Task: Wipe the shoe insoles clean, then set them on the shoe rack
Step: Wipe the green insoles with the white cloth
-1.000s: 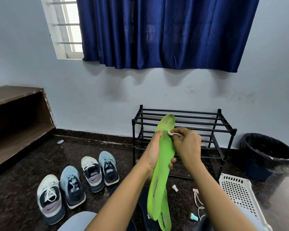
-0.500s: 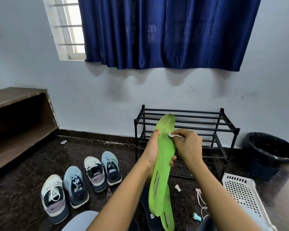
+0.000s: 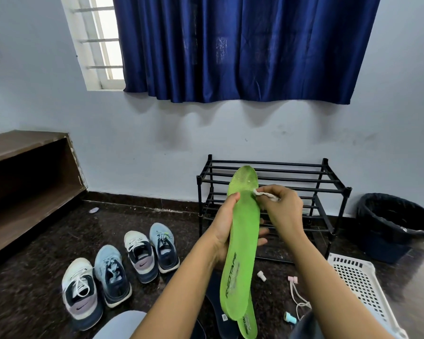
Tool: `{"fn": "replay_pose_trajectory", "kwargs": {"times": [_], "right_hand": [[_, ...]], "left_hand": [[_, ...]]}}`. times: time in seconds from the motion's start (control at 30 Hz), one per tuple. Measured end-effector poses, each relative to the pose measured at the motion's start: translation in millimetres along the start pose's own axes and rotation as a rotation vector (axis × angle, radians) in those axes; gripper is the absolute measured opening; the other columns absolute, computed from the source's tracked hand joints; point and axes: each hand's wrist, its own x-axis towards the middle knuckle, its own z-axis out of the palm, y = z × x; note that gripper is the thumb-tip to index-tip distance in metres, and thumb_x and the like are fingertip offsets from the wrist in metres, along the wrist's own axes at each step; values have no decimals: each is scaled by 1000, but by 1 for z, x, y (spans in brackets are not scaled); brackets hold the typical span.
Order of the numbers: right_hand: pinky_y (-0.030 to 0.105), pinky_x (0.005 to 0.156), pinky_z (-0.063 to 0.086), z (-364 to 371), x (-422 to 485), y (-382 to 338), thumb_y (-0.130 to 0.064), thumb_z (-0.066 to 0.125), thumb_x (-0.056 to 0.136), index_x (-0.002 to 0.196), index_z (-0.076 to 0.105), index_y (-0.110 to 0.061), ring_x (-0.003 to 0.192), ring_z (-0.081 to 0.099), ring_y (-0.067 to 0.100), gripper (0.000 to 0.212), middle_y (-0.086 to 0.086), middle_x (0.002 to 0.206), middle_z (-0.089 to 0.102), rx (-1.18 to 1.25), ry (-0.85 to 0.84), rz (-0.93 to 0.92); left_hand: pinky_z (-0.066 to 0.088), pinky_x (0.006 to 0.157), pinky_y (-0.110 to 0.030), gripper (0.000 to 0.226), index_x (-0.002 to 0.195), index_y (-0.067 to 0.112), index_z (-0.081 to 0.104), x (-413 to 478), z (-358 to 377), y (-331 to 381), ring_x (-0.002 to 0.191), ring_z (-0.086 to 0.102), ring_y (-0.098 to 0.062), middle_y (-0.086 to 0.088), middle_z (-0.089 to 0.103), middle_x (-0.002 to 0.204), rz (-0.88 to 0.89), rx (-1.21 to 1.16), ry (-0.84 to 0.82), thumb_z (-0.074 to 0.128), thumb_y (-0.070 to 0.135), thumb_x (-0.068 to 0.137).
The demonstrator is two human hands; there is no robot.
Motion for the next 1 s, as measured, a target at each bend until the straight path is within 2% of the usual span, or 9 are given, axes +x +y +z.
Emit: {"fn": "replay_pose_trajectory", "kwargs": {"times": [0.1,0.23,0.43,0.57,0.67,0.73,0.8,0.87,1.0], "right_hand": [[7,55,42,1,-3,-3,-13,72,79,82,75,-16,67,60,5,5,-3,79,71,-27,-19,-41],[10,56,45,3,-7,-7,-7,71,79,80,75,-18,63,60,-2,12,-3,81,71,-53,-28,-76],[2,37,32,3,-24,-21,7,60,84,88,73,-3,42,51,-10,17,11,87,67,19,-111,-106],[1,43,33,3,-24,-24,10,61,79,84,74,-8,48,51,-10,23,7,82,70,-64,-96,-201],[3,46,38,2,-24,-23,12,60,78,83,74,-7,49,53,-6,24,4,78,68,-82,-95,-237],[21,54,52,5,-22,-19,5,64,77,82,76,-14,49,56,2,23,-2,76,69,-118,-41,-275],[34,64,52,8,-19,-16,-6,69,77,82,76,-23,59,60,12,18,-5,76,71,-205,35,-309],[35,68,49,11,-13,-17,-15,70,79,83,75,-25,67,61,19,12,-5,75,71,-241,112,-283],[32,70,43,9,-7,-19,-17,67,83,87,73,-23,73,62,24,10,0,78,72,-251,176,-218]], "left_hand": [[55,77,-48,65,115,1,62,3,-3,6,88,65,-33,-19,63,100,19,21,9,45,59,91],[46,91,-56,62,113,4,64,8,-13,24,87,62,-37,-23,65,99,75,-78,-44,43,58,88],[39,94,-65,50,99,6,70,6,-23,35,89,62,-38,-20,69,94,57,-125,-116,54,49,79],[36,99,-67,53,95,6,74,9,-28,39,90,63,-39,-21,69,96,50,-138,-143,55,53,79],[46,92,-61,52,90,6,73,8,-23,37,80,66,-35,-18,70,89,83,-114,-131,54,54,82],[58,73,-45,60,80,7,74,10,-17,32,70,68,-30,-16,70,80,129,-123,-110,48,60,86],[57,62,-32,80,73,11,76,12,-8,25,64,68,-24,-12,70,75,149,-99,-123,31,74,88],[55,62,-29,88,74,13,77,13,1,16,64,68,-20,-9,71,75,155,-87,-134,20,80,86],[53,63,-27,85,74,16,78,19,7,9,65,68,-18,-7,72,74,152,-97,-128,20,77,87]]}}
